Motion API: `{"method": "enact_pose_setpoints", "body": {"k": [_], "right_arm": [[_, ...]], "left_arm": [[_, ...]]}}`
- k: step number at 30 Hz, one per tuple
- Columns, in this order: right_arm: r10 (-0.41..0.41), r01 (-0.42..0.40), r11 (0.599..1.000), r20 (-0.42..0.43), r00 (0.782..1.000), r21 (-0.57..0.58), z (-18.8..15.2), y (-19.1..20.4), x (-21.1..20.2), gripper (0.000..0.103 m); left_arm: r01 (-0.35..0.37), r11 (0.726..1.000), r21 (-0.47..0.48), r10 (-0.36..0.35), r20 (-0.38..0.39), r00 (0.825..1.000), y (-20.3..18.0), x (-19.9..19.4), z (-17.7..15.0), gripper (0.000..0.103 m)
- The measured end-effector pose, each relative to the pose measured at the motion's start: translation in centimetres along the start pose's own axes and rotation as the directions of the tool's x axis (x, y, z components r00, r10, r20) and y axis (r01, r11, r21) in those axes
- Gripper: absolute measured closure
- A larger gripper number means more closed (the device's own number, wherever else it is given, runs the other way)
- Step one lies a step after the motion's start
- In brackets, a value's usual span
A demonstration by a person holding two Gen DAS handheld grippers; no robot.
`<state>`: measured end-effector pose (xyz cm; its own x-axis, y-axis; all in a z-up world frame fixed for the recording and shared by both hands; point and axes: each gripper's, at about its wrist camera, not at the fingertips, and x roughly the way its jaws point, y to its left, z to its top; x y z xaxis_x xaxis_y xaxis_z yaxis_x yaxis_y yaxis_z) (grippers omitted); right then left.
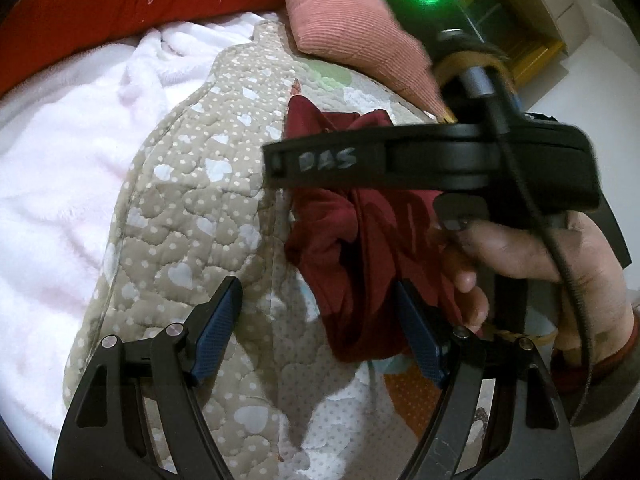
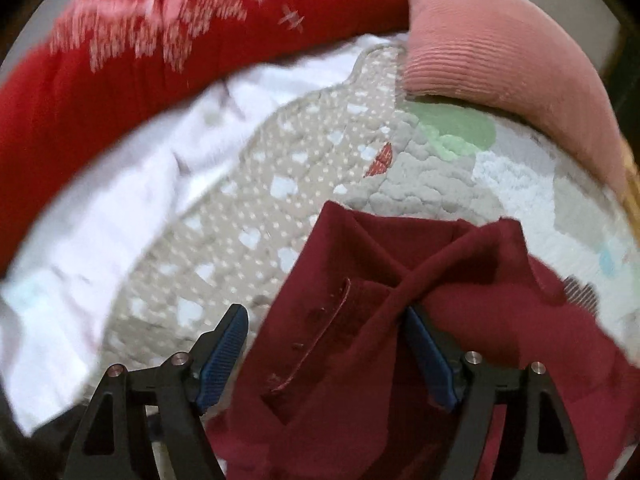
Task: Fold small clothes
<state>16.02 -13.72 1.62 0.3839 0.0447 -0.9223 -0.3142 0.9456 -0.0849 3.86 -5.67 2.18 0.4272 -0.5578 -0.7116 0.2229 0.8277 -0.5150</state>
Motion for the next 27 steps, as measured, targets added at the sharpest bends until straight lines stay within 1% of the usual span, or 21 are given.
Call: {"method": "enact_pose_setpoints", "body": {"k": [2, 4, 5, 6, 7, 8, 9, 11, 13, 16, 19, 20, 21, 22, 23, 24, 25, 27], "right_arm": [[-0.034, 0.034, 0.999, 0.005, 0.999, -0.018, -0.2, 0.2, 0.4, 0.026], [-0.054, 0.054, 0.998, 0.037, 0.998, -0.013, -0.6, -0.1, 0.0, 0.048], [-0.014, 0.013, 1.000, 0.059, 0.998, 0.009, -0.8, -0.8, -0.5, 0.060], [0.030, -0.033, 0.999, 0.078, 0.997, 0.036, -1.0, -1.6, -1.1, 0.067], [0.070, -0.076, 0.995, 0.092, 0.993, 0.064, -1.3, -2.3, -1.6, 0.078], [0.133, -0.147, 0.982, 0.117, 0.984, 0.116, -1.7, -3.7, -2.4, 0.081], [0.181, -0.203, 0.967, 0.147, 0.973, 0.153, -2.2, -4.7, -3.0, 0.082], [0.228, -0.264, 0.946, 0.191, 0.955, 0.189, -2.9, -6.1, -4.1, 0.083], [0.249, -0.292, 0.932, 0.209, 0.946, 0.216, -3.4, -6.8, -4.5, 0.083], [0.249, -0.292, 0.932, 0.202, 0.947, 0.217, -3.8, -6.3, -4.2, 0.083], [0.236, -0.273, 0.938, 0.185, 0.954, 0.214, -3.6, -5.6, -4.1, 0.083], [0.225, -0.260, 0.942, 0.175, 0.959, 0.214, -3.3, -5.6, -3.8, 0.083], [0.215, -0.245, 0.946, 0.157, 0.964, 0.210, -2.9, -5.4, -3.5, 0.081], [0.202, -0.228, 0.952, 0.143, 0.969, 0.204, -2.7, -5.2, -3.2, 0.069], [0.168, -0.190, 0.963, 0.124, 0.978, 0.193, -2.4, -4.9, -3.1, 0.056], [0.145, -0.164, 0.969, 0.113, 0.983, 0.186, -2.1, -4.8, -2.9, 0.054], [0.143, -0.160, 0.971, 0.105, 0.984, 0.180, -1.8, -4.7, -2.8, 0.054], [0.164, -0.174, 0.972, 0.072, 0.984, 0.160, -1.2, -4.1, -2.3, 0.054]], "left_arm": [[-0.005, 1.000, 0.005, 0.005, 0.000, 1.000, -0.1, 0.0, 0.0, 0.025], [-0.003, 1.000, 0.003, 0.003, 0.003, 1.000, -0.1, 0.0, 0.0, 0.025], [0.001, 1.000, -0.001, -0.001, 0.006, 1.000, -0.1, -0.1, 0.0, 0.024], [0.011, 1.000, -0.008, -0.011, 0.011, 1.000, -0.1, 0.0, 0.1, 0.023], [0.020, 1.000, -0.011, -0.019, 0.015, 1.000, -0.2, -0.2, 0.0, 0.022], [0.025, 1.000, -0.014, -0.024, 0.018, 1.000, -0.3, -0.1, 0.1, 0.022], [0.033, 0.999, -0.018, -0.033, 0.028, 0.999, -0.5, 0.0, 0.2, 0.022], [0.062, 0.998, -0.021, -0.061, 0.035, 0.997, -0.9, 0.4, 0.5, 0.022], [0.086, 0.996, -0.016, -0.085, 0.036, 0.996, -1.3, 0.8, 0.6, 0.022], [0.120, 0.993, 0.005, -0.120, 0.031, 0.992, -2.2, 1.6, 0.4, 0.022], [0.089, 0.993, 0.079, -0.092, 0.036, 0.995, -3.3, 2.3, 0.0, 0.022], [0.076, 0.992, 0.096, -0.080, 0.039, 0.996, -3.6, 2.4, 0.0, 0.025], [0.078, 0.992, 0.099, -0.083, 0.041, 0.996, -3.6, 2.4, -0.1, 0.028], [0.082, 0.992, 0.095, -0.086, 0.040, 0.996, -3.6, 2.5, -0.1, 0.029], [0.087, 0.992, 0.088, -0.091, 0.037, 0.995, -3.4, 2.5, 0.0, 0.029], [0.093, 0.992, 0.079, -0.096, 0.036, 0.995, -3.3, 2.5, 0.0, 0.029], [0.099, 0.993, 0.071, -0.102, 0.035, 0.994, -3.2, 2.5, 0.0, 0.029], [0.113, 0.992, 0.050, -0.114, 0.032, 0.993, -2.9, 2.5, 0.1, 0.029]]}}
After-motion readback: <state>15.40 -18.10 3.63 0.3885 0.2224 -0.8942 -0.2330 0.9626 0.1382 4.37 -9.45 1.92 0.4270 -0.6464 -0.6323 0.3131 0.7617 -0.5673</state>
